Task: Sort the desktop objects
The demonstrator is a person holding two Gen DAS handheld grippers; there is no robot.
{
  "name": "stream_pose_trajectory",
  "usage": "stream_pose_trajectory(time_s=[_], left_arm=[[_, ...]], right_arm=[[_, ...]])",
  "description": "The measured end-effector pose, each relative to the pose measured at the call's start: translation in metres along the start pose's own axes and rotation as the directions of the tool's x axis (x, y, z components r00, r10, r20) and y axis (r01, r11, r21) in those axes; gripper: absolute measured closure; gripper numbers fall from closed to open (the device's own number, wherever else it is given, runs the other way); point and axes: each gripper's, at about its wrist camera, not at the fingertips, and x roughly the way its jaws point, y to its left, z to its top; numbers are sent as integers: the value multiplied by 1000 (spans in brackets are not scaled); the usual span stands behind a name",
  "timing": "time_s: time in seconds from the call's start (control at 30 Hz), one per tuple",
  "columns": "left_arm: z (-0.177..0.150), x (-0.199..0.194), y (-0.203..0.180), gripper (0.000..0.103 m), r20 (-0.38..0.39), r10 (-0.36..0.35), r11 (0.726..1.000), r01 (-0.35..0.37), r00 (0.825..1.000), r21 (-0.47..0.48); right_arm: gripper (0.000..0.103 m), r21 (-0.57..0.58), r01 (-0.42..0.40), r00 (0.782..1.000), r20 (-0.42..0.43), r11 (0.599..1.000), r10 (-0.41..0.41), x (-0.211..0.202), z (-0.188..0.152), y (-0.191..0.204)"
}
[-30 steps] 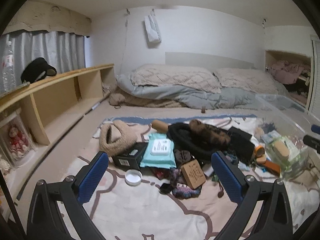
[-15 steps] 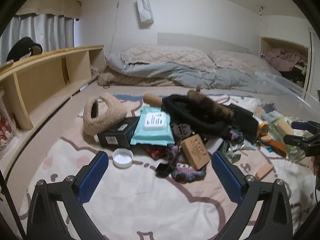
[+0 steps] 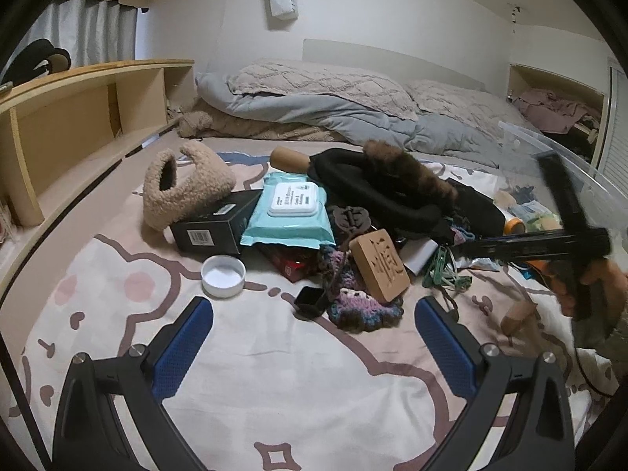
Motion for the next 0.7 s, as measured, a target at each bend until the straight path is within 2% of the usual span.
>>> stream_pose_trajectory(time_s=[0.13,0.27,0.37,0.47,0.7], left_arm=[[-2,4,0,0,-13,-11,1000,11,1000,-9],[-6,4,1,0,-16,-22,1000,22,1000,-16],[-7,4,2,0,-26,-30,999,29,999,-21],[-4,-3,2,0,-16,-32,999,32,999,-21],[10,-39,1,0,63,-29,999,30,998,-12]], right_arm=[[62,-31,12,998,-58,999,-14,26,-1,7],[85,-49,-18,998,-67,999,15,37,-9,14],[91,-59,-45,996,-81,997,40,34,-17,19],[91,-74,-62,993,-108,995,54,28,-27,25],[91,-132,-109,981,-176,985,84,-1,-51,48]])
